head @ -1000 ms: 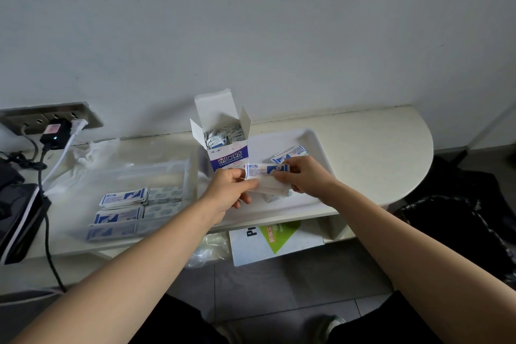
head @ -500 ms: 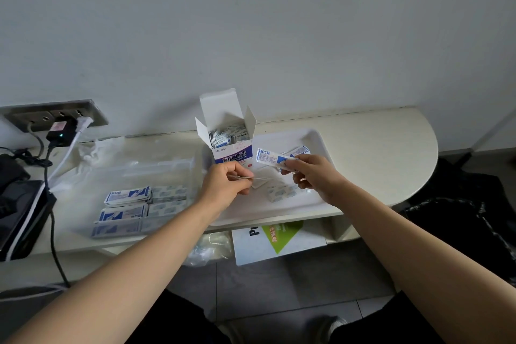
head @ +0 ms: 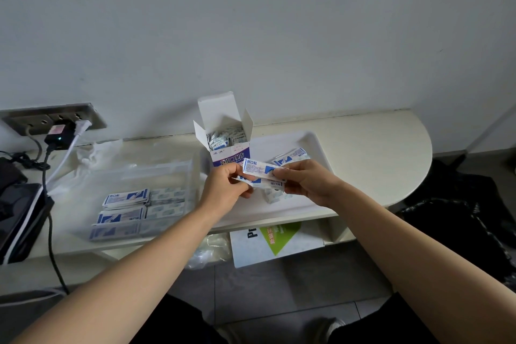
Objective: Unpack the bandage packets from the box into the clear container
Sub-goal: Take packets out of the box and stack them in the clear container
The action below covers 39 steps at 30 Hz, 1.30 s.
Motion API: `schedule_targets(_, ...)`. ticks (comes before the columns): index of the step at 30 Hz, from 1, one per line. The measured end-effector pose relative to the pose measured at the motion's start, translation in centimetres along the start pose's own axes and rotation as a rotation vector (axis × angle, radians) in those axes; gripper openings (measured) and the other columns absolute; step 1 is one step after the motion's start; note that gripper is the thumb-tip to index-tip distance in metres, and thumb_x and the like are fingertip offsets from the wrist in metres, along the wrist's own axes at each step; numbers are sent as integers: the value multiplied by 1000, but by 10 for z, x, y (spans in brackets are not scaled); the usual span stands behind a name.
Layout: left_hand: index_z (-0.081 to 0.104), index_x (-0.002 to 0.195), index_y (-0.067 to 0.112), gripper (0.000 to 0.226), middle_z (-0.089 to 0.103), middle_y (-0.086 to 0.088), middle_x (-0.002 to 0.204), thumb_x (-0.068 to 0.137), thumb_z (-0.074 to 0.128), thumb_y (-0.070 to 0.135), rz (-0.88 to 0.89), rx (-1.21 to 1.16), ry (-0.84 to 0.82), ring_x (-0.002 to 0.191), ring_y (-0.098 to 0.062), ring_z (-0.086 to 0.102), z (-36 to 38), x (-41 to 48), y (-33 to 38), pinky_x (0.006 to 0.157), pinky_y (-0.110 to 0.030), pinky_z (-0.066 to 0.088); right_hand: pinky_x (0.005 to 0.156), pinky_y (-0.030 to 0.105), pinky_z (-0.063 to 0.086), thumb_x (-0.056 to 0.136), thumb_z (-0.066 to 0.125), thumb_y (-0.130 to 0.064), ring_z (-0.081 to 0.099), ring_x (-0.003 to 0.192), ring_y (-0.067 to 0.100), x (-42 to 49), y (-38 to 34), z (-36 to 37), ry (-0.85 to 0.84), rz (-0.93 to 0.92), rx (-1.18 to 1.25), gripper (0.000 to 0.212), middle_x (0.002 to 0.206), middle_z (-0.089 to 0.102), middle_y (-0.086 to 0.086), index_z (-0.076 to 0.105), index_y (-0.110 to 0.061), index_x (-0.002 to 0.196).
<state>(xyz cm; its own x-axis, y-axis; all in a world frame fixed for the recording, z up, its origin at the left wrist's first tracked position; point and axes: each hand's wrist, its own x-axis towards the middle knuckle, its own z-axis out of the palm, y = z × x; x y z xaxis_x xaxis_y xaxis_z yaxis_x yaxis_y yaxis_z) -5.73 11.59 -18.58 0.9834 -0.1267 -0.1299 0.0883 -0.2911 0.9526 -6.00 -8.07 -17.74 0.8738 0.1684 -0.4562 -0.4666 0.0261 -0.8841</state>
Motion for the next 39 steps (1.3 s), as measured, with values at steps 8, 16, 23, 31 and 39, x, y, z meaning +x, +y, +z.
schedule_targets(8, 51, 120, 7, 36, 66, -19, 92, 89, 54, -10, -176, -367, -104, 67, -27, 68, 5, -5, 11, 66, -32, 59, 63, 17, 52, 83, 70, -5, 60, 76, 16, 2, 3, -1, 95, -97, -64, 21, 94, 70, 8, 71, -10, 103)
schedule_targets(16, 66, 102, 2, 19, 71, -14, 84, 84, 67, -3, -153, -261, -61, 63, -19, 68, 6, -3, 3, 62, -27, 59, 66, 20, 52, 85, 69, -7, 57, 77, 17, 0, 3, -2, 79, -74, -163, 4, 89, 66, 10, 68, -11, 87)
schedule_targets(23, 66, 99, -2, 16, 69, -18, 81, 84, 64, -8, -169, -217, -30, 60, -21, 68, 0, -3, 1, 59, -28, 59, 60, 20, 52, 89, 63, -7, 62, 71, 16, 3, 4, -2, 174, -113, -108, 5, 85, 66, 7, 63, -11, 86)
schedule_targets(31, 64, 96, -1, 11, 68, -19, 81, 85, 64, -6, -189, -120, 73, 57, -22, 66, -13, -3, -5, 56, -27, 58, 60, 20, 46, 91, 62, -11, 67, 66, 10, 0, 3, -2, 210, -139, -121, 3, 83, 70, 3, 60, -11, 89)
schedule_targets(39, 57, 98, -3, 11, 64, -17, 80, 88, 61, -4, -277, -161, 51, 46, -16, 63, 2, 0, 1, 48, -24, 55, 52, 19, 39, 88, 65, -12, 53, 56, 11, -6, 3, -12, 328, -158, -74, 8, 74, 63, 4, 58, -11, 85)
